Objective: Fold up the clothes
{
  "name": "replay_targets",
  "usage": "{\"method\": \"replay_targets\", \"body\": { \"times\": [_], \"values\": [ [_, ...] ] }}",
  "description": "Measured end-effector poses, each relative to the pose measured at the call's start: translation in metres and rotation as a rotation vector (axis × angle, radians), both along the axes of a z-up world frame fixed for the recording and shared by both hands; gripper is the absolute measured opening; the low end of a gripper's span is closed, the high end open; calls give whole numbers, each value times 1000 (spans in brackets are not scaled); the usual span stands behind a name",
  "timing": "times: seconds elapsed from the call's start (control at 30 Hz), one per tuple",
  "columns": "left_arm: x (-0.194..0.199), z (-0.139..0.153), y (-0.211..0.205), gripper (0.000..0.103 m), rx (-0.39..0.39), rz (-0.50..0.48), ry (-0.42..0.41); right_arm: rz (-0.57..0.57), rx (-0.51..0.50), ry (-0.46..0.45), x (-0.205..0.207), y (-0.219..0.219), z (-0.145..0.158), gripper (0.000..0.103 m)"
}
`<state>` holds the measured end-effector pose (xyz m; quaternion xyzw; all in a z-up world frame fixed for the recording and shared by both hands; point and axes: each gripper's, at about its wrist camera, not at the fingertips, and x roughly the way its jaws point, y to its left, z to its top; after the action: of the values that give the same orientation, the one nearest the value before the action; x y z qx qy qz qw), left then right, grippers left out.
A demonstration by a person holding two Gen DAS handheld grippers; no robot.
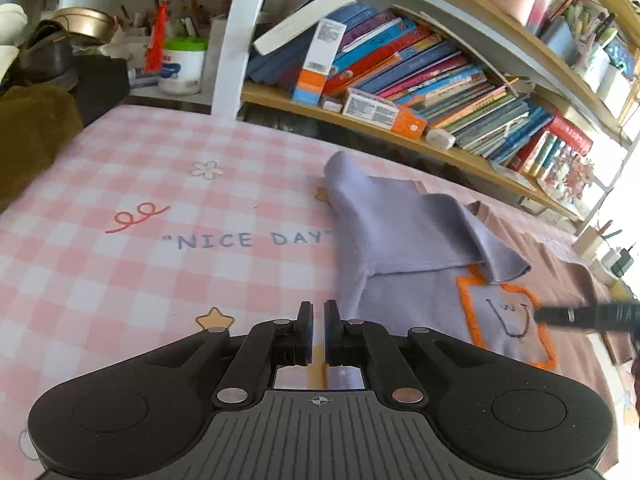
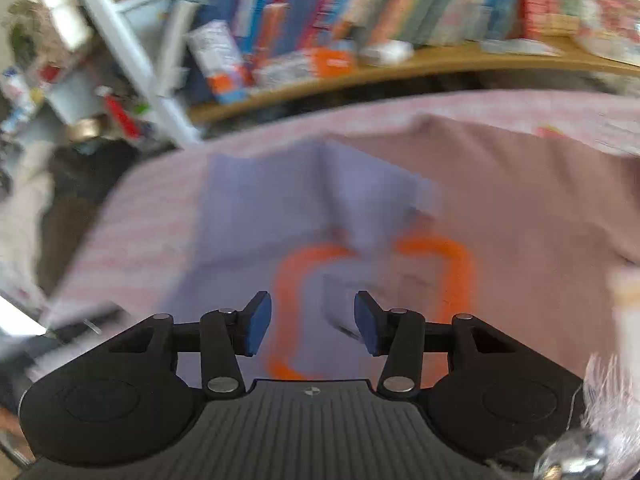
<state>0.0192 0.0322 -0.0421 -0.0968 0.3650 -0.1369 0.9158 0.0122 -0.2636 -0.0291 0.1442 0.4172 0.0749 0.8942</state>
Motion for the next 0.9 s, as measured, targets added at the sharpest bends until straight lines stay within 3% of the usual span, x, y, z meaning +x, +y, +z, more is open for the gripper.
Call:
{"method": "replay_targets", "body": {
  "times": [0.17,0.23,0.43,0.53,0.63,0.7,0.73,0.83,0.9],
  "values": [
    [-16,-9,-29,11,75,-70,43,-90,-28,42,-21,-35,-17,44],
    [-25,-12,-36,11,91,-78,53,-74,-79,20,-20,-33,-16,44],
    [-43,-11,-35,11,92,-59,49,166,-364,-147,13,11,-4,46],
    [-49,-8,-28,11,89,-48,37,288,-441,-167,36,40,-10,46],
    [-55,-5,-22,11,86,-37,25,305,-547,-137,61,57,-27,42],
    [-60,-3,-17,11,84,-29,17,280,-655,-102,76,64,-40,23],
    [-62,-2,-15,11,83,-25,13,256,-638,-88,80,61,-39,4],
    [-67,0,-8,11,78,-15,2,192,-538,-50,88,50,-29,4],
    [-64,0,-2,11,63,-17,4,203,-315,-17,91,51,-6,4]
  ]
}}
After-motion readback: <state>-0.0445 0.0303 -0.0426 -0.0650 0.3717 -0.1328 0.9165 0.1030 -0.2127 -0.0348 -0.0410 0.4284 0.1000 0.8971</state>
